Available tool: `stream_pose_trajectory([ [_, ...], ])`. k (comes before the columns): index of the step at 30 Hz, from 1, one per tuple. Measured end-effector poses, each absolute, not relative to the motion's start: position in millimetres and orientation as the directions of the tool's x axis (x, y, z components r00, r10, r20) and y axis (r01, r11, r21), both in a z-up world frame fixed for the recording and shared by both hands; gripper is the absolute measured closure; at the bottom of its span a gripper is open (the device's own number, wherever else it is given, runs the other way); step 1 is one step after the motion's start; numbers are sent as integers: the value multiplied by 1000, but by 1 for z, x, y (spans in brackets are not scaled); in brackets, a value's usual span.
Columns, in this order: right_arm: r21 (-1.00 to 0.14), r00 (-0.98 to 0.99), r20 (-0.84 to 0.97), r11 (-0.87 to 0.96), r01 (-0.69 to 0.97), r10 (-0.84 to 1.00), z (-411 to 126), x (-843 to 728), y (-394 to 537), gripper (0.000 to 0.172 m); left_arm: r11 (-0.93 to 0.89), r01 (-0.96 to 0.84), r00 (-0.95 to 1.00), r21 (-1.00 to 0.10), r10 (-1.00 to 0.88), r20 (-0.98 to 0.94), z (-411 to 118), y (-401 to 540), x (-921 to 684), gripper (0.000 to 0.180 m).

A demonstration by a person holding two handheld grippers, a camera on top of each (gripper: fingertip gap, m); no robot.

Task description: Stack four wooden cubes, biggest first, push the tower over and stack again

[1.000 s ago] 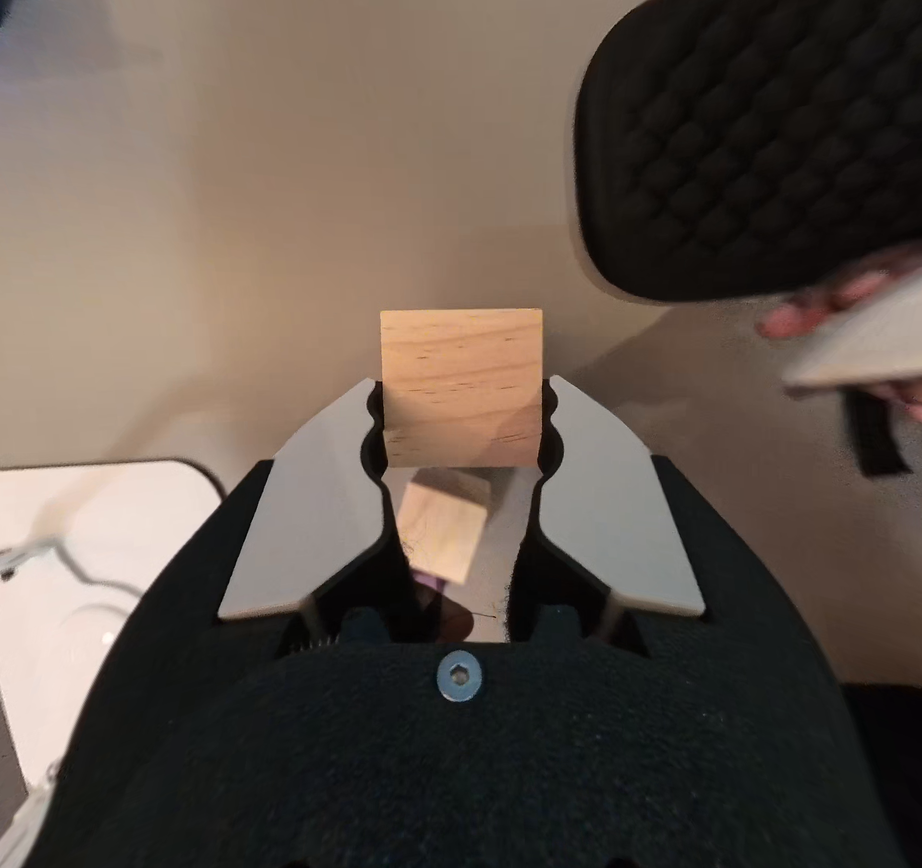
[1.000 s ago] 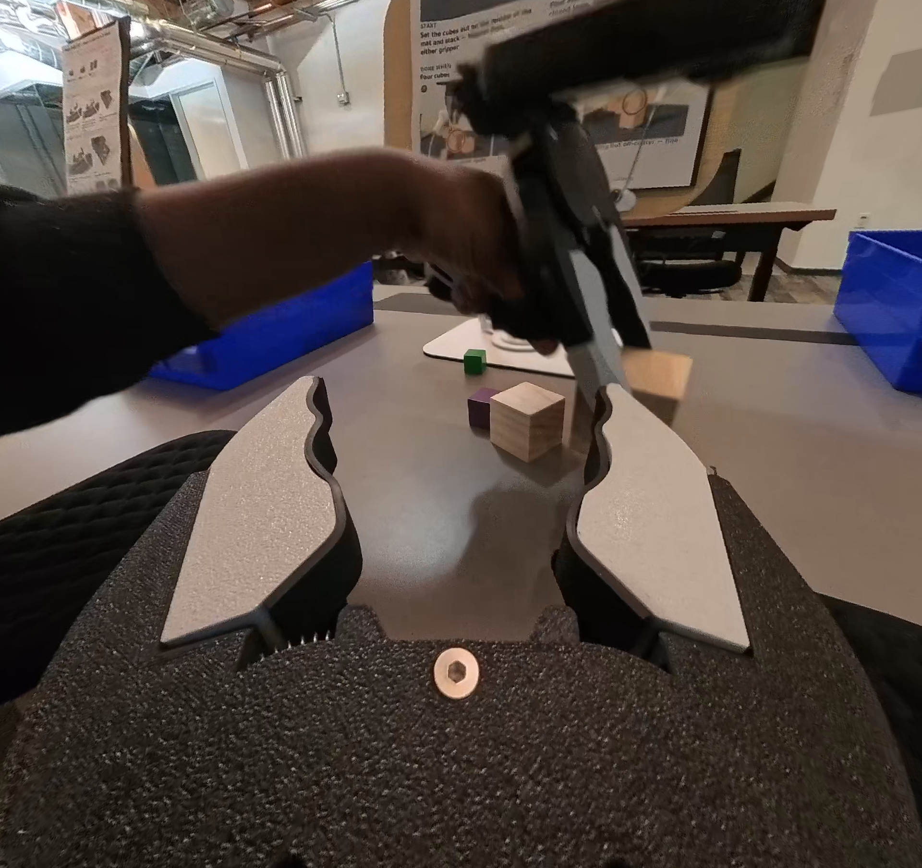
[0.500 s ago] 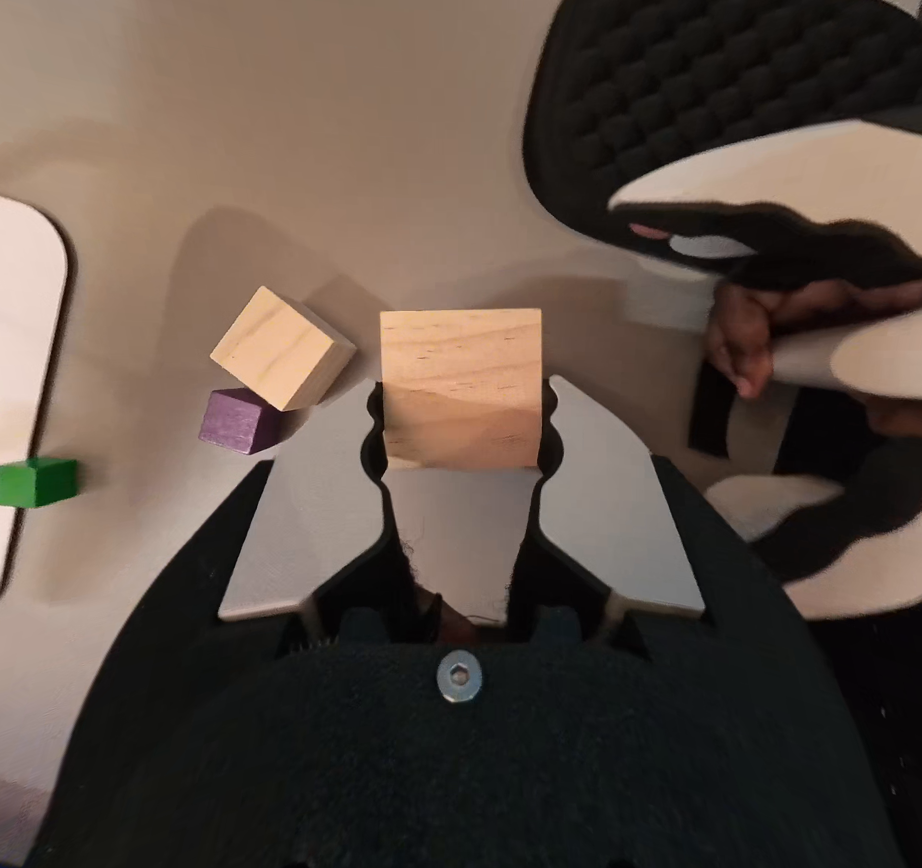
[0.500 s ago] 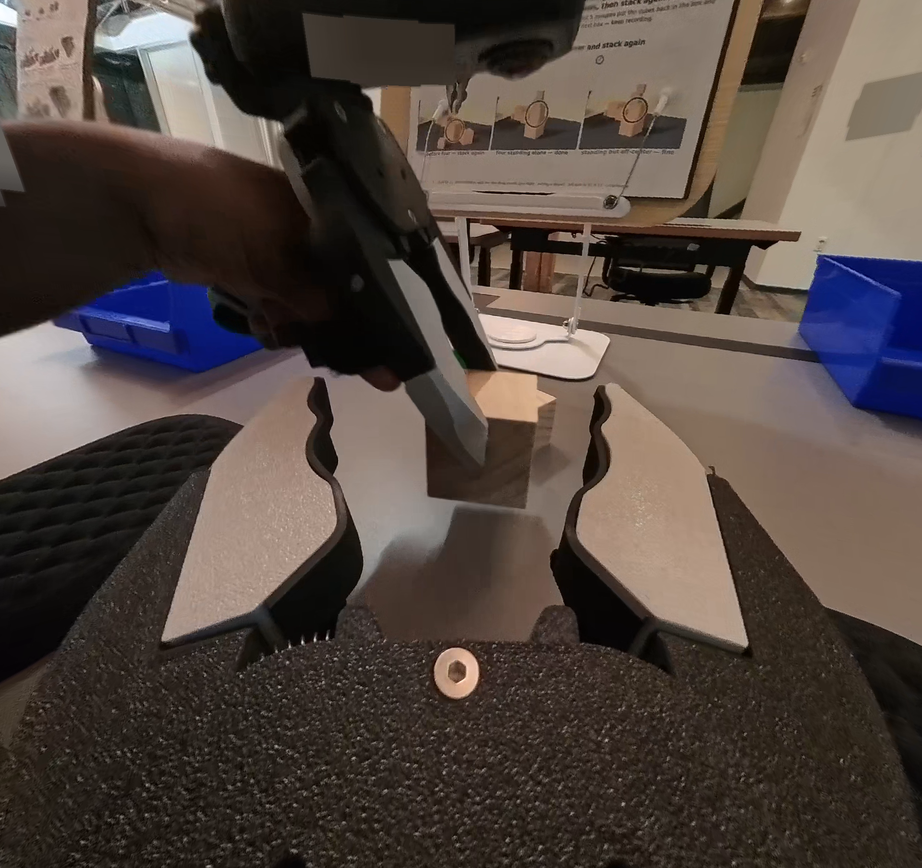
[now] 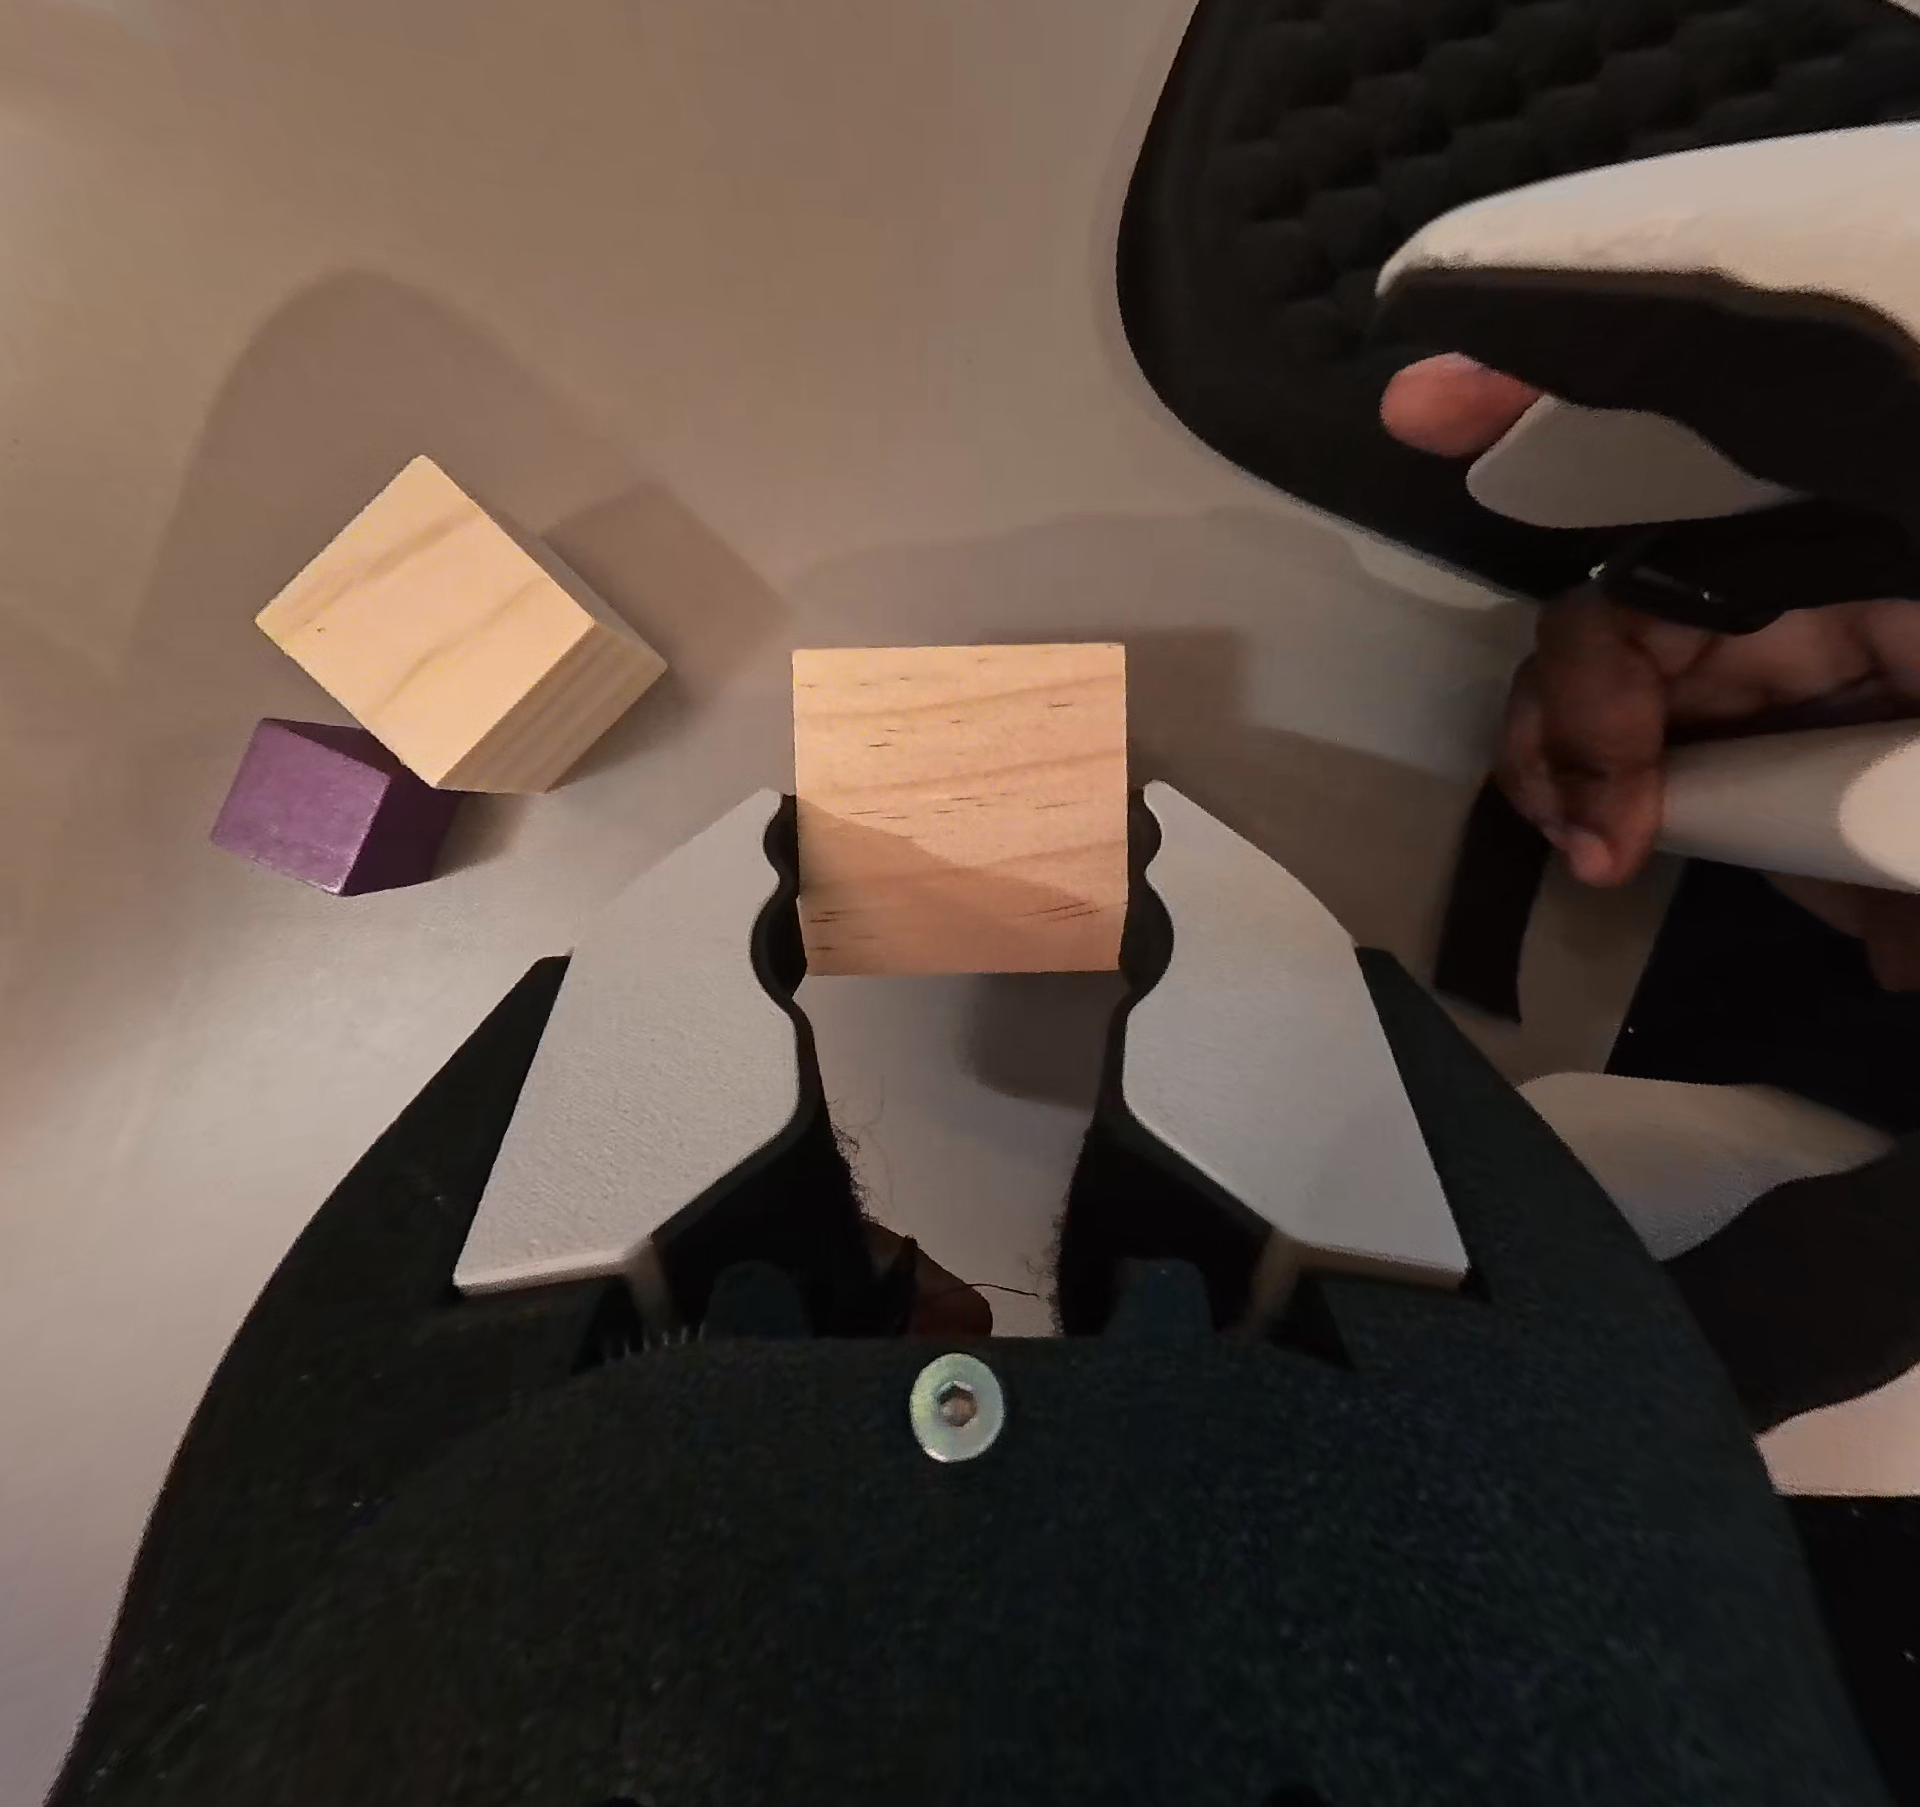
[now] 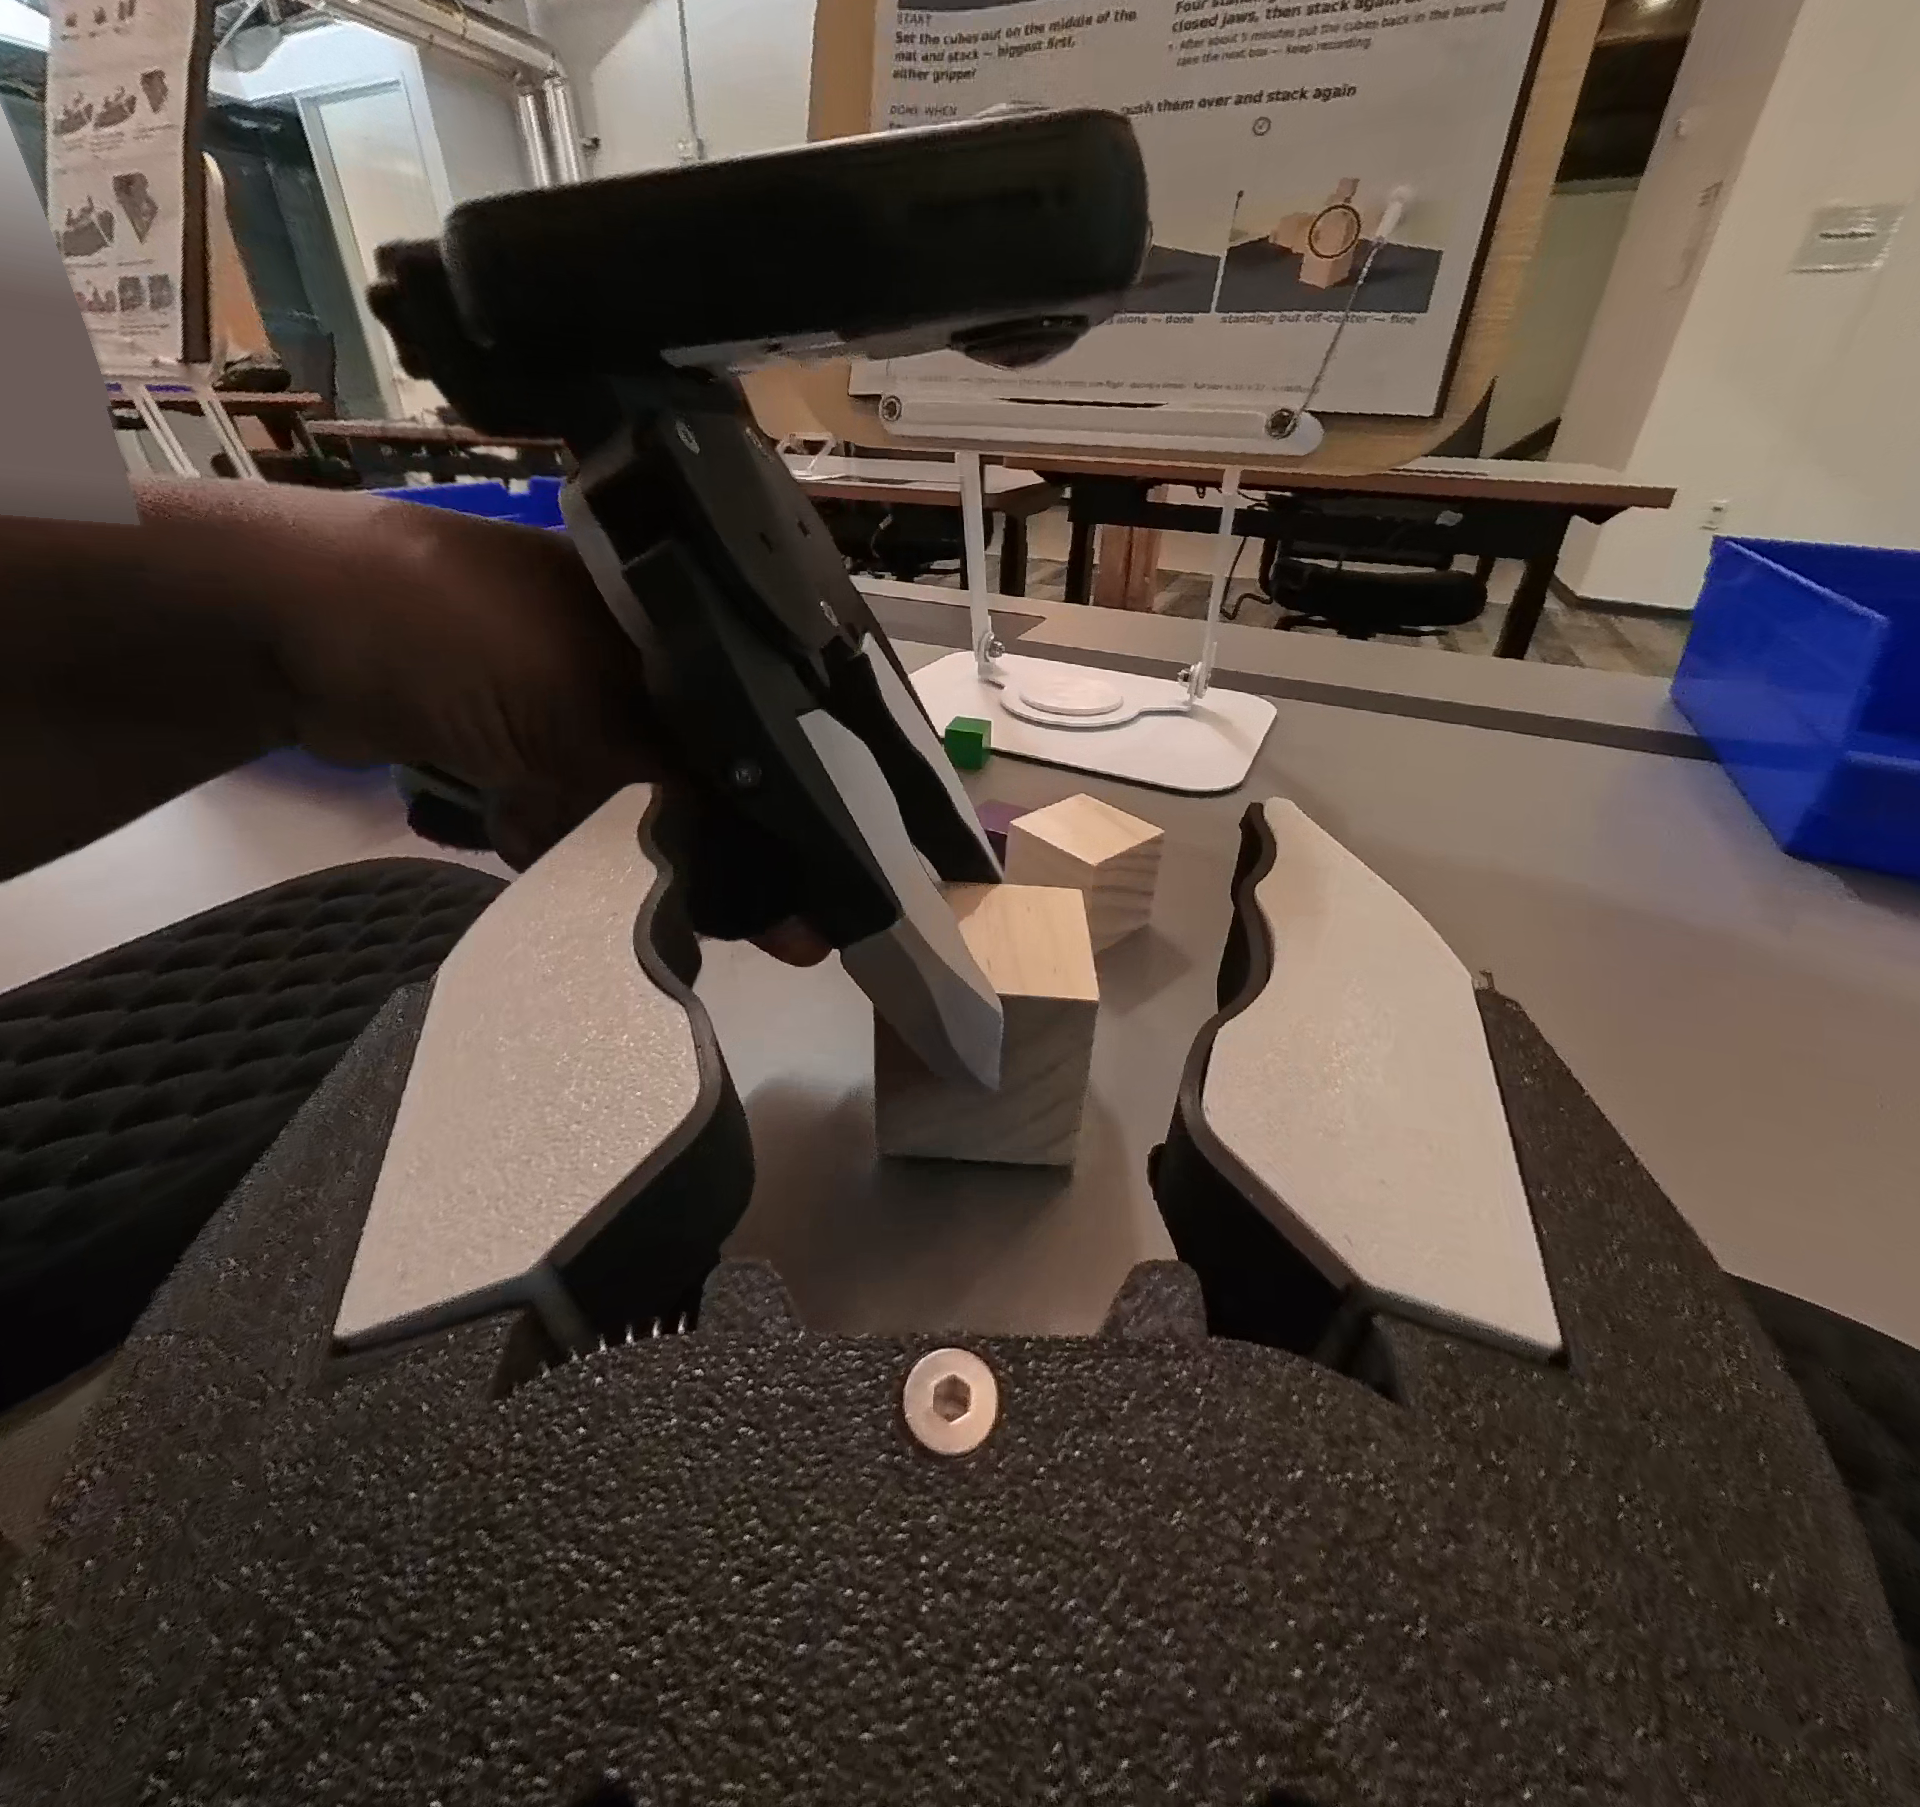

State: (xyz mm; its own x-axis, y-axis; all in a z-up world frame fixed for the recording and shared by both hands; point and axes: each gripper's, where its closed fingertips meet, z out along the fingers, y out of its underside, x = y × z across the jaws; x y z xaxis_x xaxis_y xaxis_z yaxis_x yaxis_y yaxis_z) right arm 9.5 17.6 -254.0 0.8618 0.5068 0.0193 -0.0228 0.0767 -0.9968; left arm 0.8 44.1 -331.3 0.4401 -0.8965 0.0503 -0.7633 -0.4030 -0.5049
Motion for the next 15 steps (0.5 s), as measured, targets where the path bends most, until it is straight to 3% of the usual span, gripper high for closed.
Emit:
stream_pose_trajectory([
  [2, -997, 862, 8, 73, -34, 507, -254, 10, 18, 72, -395, -769, 434, -502, -900, 43, -331, 43, 1, 121],
  [8, -995, 855, -13, 78, -62, 519, -252, 10, 16, 73, -359, -774, 421, -522, -907, 0, -314, 53, -13, 99],
  [13, -996, 852, -11, 72, -57, 524, -252, 8, 15, 73, -180, -847, 313, -500, -929, -196, -282, 92, -38, 112],
  [15, -996, 852, -9, 71, -55, 524, -252, 7, 15, 73, -136, -873, 212, -468, -971, -114, -278, 86, -35, 113],
])
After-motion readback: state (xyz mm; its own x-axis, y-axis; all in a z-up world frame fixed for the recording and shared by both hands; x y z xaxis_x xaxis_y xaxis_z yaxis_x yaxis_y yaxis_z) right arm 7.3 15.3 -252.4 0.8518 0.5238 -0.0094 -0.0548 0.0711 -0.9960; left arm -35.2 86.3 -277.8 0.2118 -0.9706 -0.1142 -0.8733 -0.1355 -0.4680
